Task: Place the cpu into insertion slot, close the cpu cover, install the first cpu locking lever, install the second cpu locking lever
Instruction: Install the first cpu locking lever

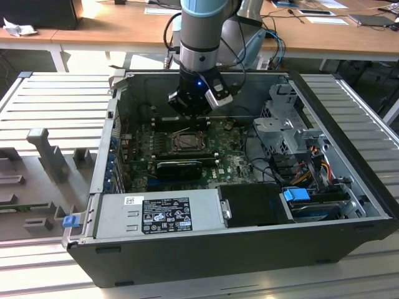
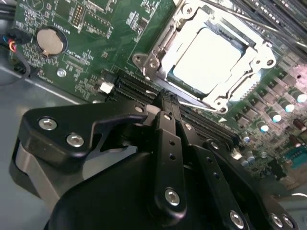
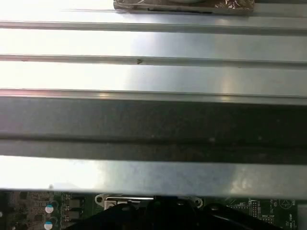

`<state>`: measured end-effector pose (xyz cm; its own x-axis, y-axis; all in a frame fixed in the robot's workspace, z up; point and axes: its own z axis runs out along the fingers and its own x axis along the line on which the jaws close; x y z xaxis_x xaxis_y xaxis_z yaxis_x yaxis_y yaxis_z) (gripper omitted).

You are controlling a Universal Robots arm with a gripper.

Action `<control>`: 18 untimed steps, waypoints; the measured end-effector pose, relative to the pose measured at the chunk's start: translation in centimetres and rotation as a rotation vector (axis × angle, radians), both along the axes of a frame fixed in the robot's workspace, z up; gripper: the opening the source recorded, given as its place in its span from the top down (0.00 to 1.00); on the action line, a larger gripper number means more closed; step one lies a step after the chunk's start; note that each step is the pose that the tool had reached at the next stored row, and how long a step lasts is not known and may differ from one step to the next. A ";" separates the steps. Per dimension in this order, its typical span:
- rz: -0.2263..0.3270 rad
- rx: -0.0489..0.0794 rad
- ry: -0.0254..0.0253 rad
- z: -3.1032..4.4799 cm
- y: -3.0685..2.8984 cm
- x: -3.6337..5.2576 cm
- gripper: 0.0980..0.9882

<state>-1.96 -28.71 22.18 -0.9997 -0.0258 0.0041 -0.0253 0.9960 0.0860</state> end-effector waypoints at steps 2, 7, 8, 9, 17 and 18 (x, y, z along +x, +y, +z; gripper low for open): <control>0.000 0.006 0.0001 0.30 0.00 -0.31 0.99; 0.000 0.015 -0.0001 0.72 0.00 -0.53 0.99; 0.001 0.015 -0.0001 0.71 0.01 -0.53 0.99; 0.004 0.016 0.0001 0.70 0.04 -0.53 0.99; 0.023 0.017 0.0001 0.18 0.14 -0.01 0.99; 0.024 0.017 0.0001 0.13 0.14 0.05 0.99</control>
<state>-1.91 -28.57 22.32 -0.9988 -0.0493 0.0036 -0.0487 0.9935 0.1027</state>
